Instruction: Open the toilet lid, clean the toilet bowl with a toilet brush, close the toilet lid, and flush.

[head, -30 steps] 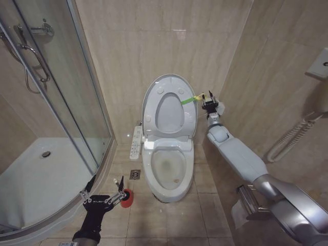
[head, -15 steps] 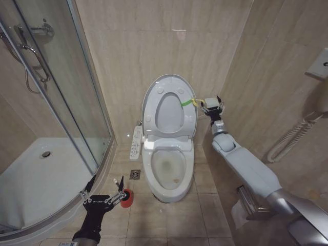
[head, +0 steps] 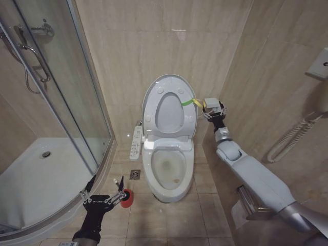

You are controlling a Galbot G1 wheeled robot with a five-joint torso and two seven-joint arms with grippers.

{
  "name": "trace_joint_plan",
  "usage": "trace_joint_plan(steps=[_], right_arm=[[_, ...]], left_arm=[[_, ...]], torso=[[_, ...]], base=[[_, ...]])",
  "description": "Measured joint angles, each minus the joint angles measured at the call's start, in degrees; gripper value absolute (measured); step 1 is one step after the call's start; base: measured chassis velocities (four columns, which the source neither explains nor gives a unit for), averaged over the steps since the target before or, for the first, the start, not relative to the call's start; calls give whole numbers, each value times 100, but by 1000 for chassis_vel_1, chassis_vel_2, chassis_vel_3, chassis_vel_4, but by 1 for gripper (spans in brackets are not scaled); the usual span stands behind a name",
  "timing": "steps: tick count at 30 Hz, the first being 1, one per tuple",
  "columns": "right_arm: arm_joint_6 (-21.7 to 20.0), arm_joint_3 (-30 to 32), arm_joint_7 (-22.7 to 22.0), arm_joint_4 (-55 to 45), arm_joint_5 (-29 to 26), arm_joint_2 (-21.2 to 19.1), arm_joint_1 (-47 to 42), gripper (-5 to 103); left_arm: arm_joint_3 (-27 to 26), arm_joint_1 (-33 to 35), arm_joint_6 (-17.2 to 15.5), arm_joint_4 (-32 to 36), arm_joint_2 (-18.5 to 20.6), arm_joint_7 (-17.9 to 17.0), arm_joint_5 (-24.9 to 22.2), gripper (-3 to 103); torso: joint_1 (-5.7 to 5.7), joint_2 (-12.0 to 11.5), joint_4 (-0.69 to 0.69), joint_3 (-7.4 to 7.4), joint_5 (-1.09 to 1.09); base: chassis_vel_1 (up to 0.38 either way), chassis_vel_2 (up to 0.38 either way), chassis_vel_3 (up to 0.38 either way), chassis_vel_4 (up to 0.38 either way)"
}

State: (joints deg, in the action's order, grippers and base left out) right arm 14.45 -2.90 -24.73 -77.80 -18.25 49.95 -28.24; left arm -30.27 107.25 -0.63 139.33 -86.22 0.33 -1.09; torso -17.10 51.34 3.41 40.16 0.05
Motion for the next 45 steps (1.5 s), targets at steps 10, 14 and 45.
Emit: trace_joint_plan(steps=[10, 14, 45], right_arm=[[-229, 765, -81, -1172, -302, -363, -1141, 85], [-258, 1077, -87, -1609, -396, -461, -1730, 86], [-310, 2437, -132, -3373, -235, -46, -4071, 77]], left_arm=[[0, 0, 0, 0, 0, 0, 0, 100], [0, 0, 0, 0, 0, 0, 0, 100], [0, 0, 0, 0, 0, 0, 0, 100]], torso=[[0, 0, 0, 0, 1], [0, 0, 1, 0, 1], [0, 0, 1, 0, -1]], base=[[0, 0, 0, 0], [0, 0, 0, 0], [0, 0, 0, 0]])
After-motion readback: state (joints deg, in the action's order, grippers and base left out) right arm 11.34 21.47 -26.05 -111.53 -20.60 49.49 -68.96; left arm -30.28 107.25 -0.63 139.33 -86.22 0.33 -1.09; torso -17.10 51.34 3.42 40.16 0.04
